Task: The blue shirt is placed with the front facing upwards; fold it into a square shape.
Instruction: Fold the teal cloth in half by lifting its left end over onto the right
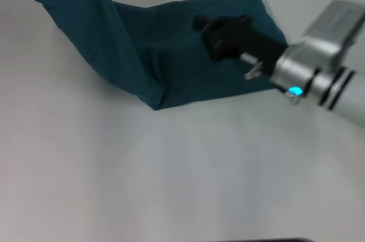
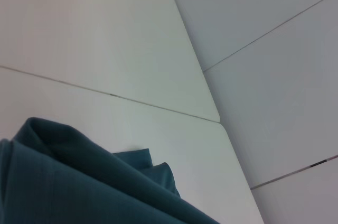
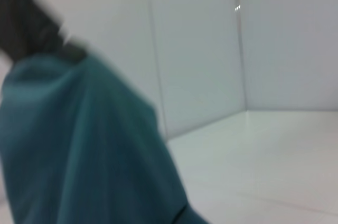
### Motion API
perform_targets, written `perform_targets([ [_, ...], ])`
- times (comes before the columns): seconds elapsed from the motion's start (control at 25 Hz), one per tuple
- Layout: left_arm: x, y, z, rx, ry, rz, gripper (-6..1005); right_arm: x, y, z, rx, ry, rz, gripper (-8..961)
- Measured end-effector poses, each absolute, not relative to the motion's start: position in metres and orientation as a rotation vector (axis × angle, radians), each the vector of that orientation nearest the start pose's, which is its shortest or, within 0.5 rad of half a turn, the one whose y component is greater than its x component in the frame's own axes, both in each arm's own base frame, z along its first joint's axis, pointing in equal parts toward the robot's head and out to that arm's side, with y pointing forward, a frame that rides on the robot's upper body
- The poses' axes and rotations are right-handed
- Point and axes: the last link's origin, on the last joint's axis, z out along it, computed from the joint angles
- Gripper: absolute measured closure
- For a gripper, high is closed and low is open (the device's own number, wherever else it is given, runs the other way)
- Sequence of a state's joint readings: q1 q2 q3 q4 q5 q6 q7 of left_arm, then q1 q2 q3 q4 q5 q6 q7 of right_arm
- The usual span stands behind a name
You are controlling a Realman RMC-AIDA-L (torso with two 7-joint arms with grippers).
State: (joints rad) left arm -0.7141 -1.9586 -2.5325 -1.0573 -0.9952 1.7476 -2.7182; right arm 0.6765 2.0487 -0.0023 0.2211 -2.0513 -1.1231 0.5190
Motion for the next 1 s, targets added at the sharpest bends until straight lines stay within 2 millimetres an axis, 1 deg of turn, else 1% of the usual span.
perform_targets([
  [0.12, -0.188, 0.387, 0.115, -2.351, -1.749, -0.657, 971, 0.25, 0.34, -0.074, -2.295, 0.654, 0.983, 938],
  [0.32, -0.182, 0.389, 0.115, -2.367, -1.733, -0.661, 972, 0.262, 0.329, -0.047, -2.37, 0.764, 1.075, 938],
  [0.48, -0.179, 0.39, 0.115, -2.378, -1.72, -0.661, 972, 0.274, 0.312, -0.039, -2.405, 0.854, 1.09, 938],
  [0.6, -0.176, 0.391, 0.113, -2.393, -1.71, -0.655, 971, 0.288, 0.3, -0.035, -2.378, 0.926, 1.083, 938],
  [0.68, -0.175, 0.392, 0.112, -2.406, -1.706, -0.651, 971, 0.298, 0.295, -0.03, -2.342, 0.968, 1.07, 938],
  [0.8, -0.175, 0.391, 0.111, -2.418, -1.702, -0.646, 971, 0.306, 0.292, -0.027, -2.318, 1.017, 1.049, 938],
  [0.96, -0.187, 0.384, 0.115, -2.401, -1.716, -0.645, 971, 0.308, 0.291, -0.026, -2.316, 1.028, 1.036, 943],
  [1.0, -0.195, 0.38, 0.119, -2.374, -1.731, -0.65, 971, 0.308, 0.291, -0.026, -2.316, 1.028, 1.036, 943],
])
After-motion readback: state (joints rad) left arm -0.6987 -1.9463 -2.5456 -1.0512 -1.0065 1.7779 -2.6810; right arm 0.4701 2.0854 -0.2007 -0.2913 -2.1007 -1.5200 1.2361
